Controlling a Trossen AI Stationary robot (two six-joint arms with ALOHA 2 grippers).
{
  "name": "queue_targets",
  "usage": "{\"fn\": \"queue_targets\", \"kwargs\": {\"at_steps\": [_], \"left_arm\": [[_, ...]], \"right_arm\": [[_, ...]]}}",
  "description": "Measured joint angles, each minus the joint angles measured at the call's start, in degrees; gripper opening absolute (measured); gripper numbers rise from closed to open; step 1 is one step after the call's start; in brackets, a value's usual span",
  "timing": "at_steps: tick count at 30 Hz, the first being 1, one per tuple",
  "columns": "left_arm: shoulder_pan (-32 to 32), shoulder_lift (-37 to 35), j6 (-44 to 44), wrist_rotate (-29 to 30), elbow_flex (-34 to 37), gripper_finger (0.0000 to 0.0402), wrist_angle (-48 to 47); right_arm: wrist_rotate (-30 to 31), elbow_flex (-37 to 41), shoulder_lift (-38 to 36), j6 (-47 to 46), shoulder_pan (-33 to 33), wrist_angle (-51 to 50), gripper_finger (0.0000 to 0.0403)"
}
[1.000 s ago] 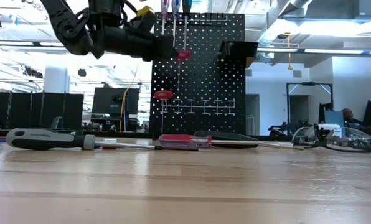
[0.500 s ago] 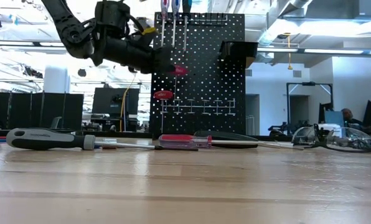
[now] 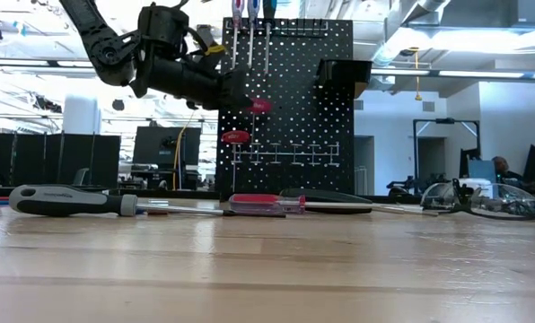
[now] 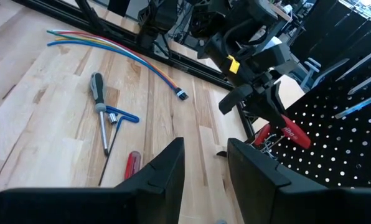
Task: Hang tools onto peg board
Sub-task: Hang the allen wrench on the pegboard
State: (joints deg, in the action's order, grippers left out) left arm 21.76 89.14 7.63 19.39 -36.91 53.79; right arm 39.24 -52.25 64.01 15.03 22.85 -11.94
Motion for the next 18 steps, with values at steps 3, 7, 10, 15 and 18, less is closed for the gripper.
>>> {"fn": "queue_targets", "kwargs": {"at_steps": [3, 7, 10, 15, 18], "left_arm": [[0.0, 0.0, -0.67, -1.21, 0.0, 0.0047, 1.57], [0.0, 0.0, -0.99, -1.26, 0.0, 0.0047, 0.15], [0.0, 1.95, -1.11, -1.26, -0.02, 0.0047, 0.83], [0.0, 7.05, -1.04, -1.18, 0.02, 0.0047, 5.04], [0.02, 8.68, -1.0, -1.03, 0.02, 0.0048, 6.68]], "right_arm": [[0.0, 0.0, 0.0, 0.0, 0.0, 0.01, 0.0127], [0.0, 0.0, 0.0, 0.0, 0.0, 0.01, 0.0127], [0.0, 0.0, 0.0, 0.02, 0.0, 0.07, 0.0127], [0.0, -0.02, 0.0, 0.0, 0.0, 0.17, 0.0127], [-0.02, -0.02, 0.0, 0.02, 0.0, 0.11, 0.0127]]}}
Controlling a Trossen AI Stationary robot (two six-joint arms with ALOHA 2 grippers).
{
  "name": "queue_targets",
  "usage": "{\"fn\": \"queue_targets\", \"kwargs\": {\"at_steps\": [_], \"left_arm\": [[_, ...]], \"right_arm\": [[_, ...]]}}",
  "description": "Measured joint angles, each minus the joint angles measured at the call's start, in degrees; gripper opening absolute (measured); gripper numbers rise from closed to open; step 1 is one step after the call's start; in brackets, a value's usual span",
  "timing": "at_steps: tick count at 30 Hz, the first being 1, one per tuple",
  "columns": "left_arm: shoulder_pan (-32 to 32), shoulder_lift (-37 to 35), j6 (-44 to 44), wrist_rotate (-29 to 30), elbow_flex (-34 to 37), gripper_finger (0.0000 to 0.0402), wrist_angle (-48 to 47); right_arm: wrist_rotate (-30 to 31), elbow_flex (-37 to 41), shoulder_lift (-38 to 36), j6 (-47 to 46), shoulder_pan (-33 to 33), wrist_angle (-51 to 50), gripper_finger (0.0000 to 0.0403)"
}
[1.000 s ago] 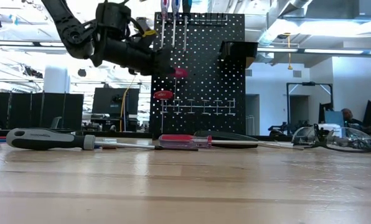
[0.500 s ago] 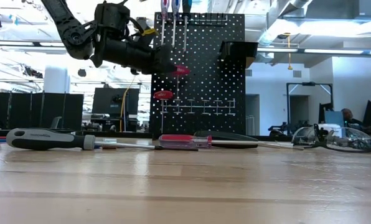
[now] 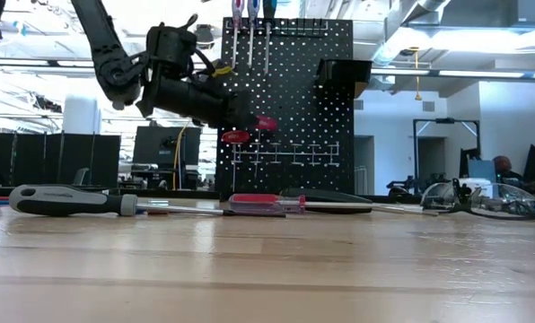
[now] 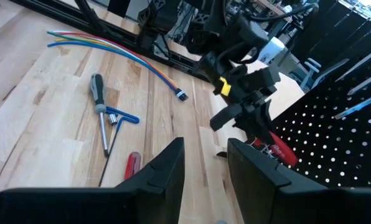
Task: Hang tools onto peg board
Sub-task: Hang the allen wrench on the pegboard, then hang the red screwdriver on the pegboard
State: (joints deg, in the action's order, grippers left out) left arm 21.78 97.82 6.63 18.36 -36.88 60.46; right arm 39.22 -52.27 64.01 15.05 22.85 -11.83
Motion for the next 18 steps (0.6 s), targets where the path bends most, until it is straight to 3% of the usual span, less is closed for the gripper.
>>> {"fn": "queue_targets", "kwargs": {"at_steps": [5, 10, 18], "left_arm": [[0.0, 0.46, 1.81, 0.01, 0.0, 0.0059, -1.04], [-0.07, -1.72, 2.54, -0.13, 0.0, 0.0107, -5.04], [-1.17, -17.6, 1.82, -0.06, 0.0, 0.0171, -27.82]], "right_arm": [[0.0, 0.0, -0.02, 0.06, 0.0, -0.13, 0.0127], [-0.03, 0.0, -0.02, 0.01, 0.0, -0.17, 0.0127], [-0.16, 0.0, -0.02, -0.61, 0.0, -1.21, 0.0127]]}}
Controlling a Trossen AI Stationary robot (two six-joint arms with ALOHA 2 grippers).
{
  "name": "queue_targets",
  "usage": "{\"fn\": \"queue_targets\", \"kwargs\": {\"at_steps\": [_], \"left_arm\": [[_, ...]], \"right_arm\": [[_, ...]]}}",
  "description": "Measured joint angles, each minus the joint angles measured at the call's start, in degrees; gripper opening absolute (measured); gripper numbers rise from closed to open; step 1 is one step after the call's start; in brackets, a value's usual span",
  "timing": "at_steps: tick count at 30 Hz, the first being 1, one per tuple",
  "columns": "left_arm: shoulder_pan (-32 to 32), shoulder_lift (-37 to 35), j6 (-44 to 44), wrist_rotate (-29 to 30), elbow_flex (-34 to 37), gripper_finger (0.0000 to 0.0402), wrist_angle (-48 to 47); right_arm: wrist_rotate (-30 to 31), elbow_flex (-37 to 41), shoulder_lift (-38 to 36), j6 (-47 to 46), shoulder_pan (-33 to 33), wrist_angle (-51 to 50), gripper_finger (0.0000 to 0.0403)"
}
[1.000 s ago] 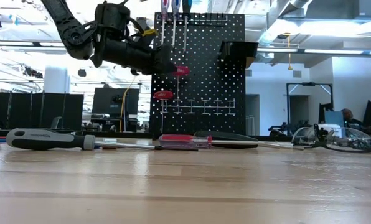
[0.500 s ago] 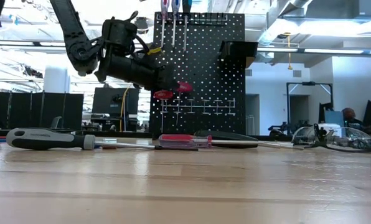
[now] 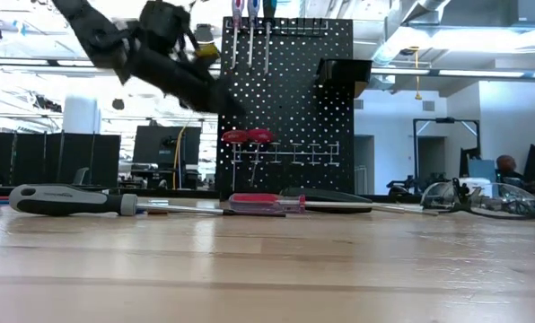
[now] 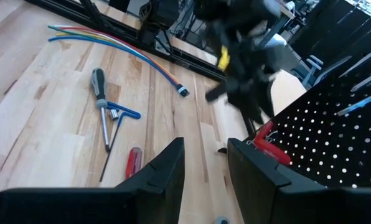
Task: Hang tools onto peg board
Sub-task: Hang the red screwdriver on the pegboard
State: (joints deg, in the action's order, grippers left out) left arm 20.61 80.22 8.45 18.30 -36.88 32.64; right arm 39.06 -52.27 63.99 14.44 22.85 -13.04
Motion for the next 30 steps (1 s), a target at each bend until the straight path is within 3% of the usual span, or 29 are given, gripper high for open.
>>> {"fn": "queue_targets", "kwargs": {"at_steps": [7, 12, 21, 26, 30], "left_arm": [[-7.18, -16.56, -0.38, 3.71, -0.02, 0.017, -17.55], [-15.47, -20.24, -3.82, 6.44, 0.87, 0.0163, -22.92], [-27.97, -16.04, -14.05, 12.48, 6.61, 0.0157, -21.8], [-32.86, -9.68, -22.2, 16.97, 8.04, 0.0156, -21.29], [-35.97, -2.0, -25.16, 22.52, 8.07, 0.0156, -17.47]], "right_arm": [[-0.31, 0.0, 0.0, -1.24, -0.09, -0.16, 0.0127], [-4.04, 1.61, 0.93, -3.9, -1.57, -0.08, 0.0127], [-13.57, 6.74, 6.59, -12.85, -6.94, 0.81, 0.0133], [-24.13, 7.95, 13.81, -15.48, -12.63, 5.22, 0.0173], [-27.2, 7.96, 21.9, -12.91, -15.85, 12.32, 0.0211]]}}
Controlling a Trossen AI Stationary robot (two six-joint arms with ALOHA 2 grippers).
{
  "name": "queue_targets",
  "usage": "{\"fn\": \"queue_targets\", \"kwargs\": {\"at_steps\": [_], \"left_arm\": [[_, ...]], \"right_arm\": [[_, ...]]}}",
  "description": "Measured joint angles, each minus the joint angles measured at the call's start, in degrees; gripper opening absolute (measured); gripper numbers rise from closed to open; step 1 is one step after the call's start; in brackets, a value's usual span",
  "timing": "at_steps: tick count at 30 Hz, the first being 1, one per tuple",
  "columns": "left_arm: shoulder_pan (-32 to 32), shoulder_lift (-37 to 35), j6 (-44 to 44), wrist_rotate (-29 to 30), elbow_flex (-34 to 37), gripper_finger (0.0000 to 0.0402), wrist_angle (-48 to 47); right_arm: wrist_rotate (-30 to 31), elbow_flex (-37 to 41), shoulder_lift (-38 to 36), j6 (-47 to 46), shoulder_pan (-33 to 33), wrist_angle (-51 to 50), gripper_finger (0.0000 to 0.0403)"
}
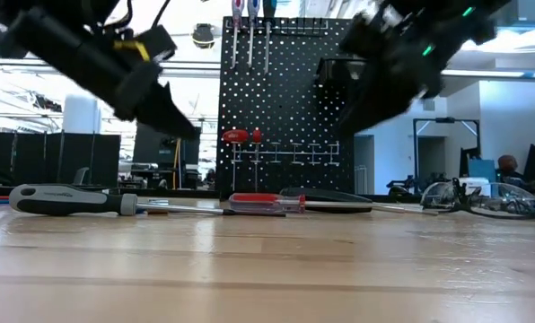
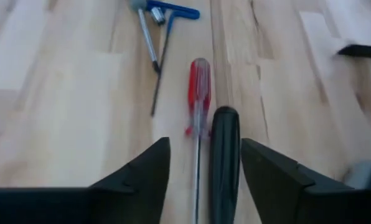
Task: Hang tools onto peg board
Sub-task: Hang the red screwdriver on the pegboard
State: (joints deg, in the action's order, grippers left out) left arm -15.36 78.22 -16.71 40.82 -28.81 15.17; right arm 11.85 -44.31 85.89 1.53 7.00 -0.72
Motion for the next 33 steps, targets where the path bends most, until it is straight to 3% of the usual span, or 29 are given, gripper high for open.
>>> {"fn": "queue_targets", "kwargs": {"at_steps": [4, 8, 19, 24, 28, 33], "left_arm": [[-1.37, 7.88, 1.32, 1.83, 0.01, 0.0156, 7.45], [-1.52, 12.64, 2.01, 1.88, -0.01, 0.0156, 11.47], [-1.35, 12.69, 2.76, 1.91, -0.27, 0.0156, 11.18], [-1.35, 12.69, 2.82, 1.9, -0.27, 0.0156, 10.84], [-1.35, 12.69, 3.0, 1.9, -0.27, 0.0156, 10.77], [-1.35, 12.69, 3.0, 1.9, -0.27, 0.0156, 10.78]], "right_arm": [[-0.28, -0.89, 9.08, 3.12, -0.44, 10.97, 0.0228], [-0.35, -5.74, 16.37, 4.45, -0.41, 12.94, 0.0227], [0.02, -23.04, 27.68, 3.94, -1.88, -0.08, 0.0217], [0.04, -25.49, 29.71, 2.91, -3.0, -5.04, 0.0212], [-0.04, -25.5, 29.77, 1.86, -3.01, -5.38, 0.018], [-0.53, -25.53, 29.75, 1.32, -3.01, -5.48, 0.0103]]}}
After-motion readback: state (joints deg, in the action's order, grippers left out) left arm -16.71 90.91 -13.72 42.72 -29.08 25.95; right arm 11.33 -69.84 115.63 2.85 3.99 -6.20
